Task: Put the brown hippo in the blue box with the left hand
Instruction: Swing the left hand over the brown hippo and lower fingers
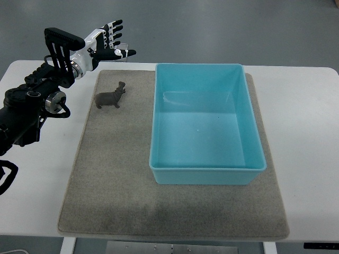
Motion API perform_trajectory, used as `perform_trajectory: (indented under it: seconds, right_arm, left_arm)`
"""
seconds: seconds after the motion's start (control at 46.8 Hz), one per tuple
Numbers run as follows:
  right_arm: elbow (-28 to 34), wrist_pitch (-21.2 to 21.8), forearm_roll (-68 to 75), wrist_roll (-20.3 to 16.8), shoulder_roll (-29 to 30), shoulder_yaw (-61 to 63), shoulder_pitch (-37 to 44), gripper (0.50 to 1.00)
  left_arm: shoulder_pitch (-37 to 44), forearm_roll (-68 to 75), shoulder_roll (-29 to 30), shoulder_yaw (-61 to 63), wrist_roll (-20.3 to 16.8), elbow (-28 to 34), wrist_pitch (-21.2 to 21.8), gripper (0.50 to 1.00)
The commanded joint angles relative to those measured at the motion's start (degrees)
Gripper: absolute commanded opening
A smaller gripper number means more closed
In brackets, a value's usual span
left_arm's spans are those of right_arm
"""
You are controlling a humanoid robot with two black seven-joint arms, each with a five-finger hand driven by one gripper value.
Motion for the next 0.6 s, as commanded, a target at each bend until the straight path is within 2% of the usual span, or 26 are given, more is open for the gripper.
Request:
perform_trajectory:
  seconds: [0.0,0.214,0.342,0.428,0.577]
  right_arm:
    - [0.00,0.00,0.02,-0.02,0.00,0.00,0.00,0.936]
    - [0.00,0.00,-0.07,-0.02,0.00,0.00,0.00,0.936]
    - [0.00,0.00,-0.07,-0.02,0.00,0.00,0.00,0.936]
    - [0.00,0.00,-0.07,0.07,0.00,0.00,0.00,0.936]
    - [0.00,0.00,0.02,-0.02,0.00,0.00,0.00,0.936]
  left_arm:
    - [-0.61,6.13,1.30,0.66,0.00,0.02,-1.33,1.000]
    - [-4.48,16.25,5.17,2.15,0.00,-0.07,-4.32,1.000]
    - [-6.59,20.38,7.89,6.98,-0.18,-0.86,-8.10,1.000]
    - [-7.56,21.44,10.26,11.64,-0.35,-2.35,-10.04,1.000]
    - [-9.14,21.88,14.66,19.81,-0.71,-7.00,-10.30,1.000]
